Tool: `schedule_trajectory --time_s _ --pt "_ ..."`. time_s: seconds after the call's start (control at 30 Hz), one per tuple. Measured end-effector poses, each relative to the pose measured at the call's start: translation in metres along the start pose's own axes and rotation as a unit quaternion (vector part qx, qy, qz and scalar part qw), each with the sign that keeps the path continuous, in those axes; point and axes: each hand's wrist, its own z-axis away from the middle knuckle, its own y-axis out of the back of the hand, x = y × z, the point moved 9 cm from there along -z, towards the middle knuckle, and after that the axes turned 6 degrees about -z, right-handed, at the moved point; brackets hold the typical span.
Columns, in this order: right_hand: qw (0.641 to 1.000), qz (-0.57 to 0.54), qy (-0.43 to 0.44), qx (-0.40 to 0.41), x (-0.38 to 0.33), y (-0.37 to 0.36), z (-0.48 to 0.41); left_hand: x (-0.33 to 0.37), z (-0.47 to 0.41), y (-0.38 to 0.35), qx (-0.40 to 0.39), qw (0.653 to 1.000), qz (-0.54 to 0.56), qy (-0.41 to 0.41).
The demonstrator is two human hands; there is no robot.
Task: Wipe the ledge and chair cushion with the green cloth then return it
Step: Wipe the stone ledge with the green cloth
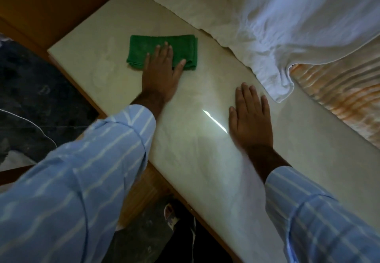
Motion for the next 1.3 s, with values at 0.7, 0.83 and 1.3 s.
schedule_trajectory --time_s 0.7,0.83,1.3 --pt "1.0 0.001 -0.001 0.0 -0.002 -0.002 0.0 -0.04 0.117 -0.006 0.041 0.991 -0.005 0.127" --pt "1.0 -0.012 -0.002 0.003 -0.001 0.0 0.001 -0.001 0.081 -0.01 0.033 0.994 0.019 0.098" --pt "0.981 -0.19 -0.04 -0.025 -0.073 0.008 -0.025 -0.018 0.093 0.053 0.058 0.993 0.088 0.046"
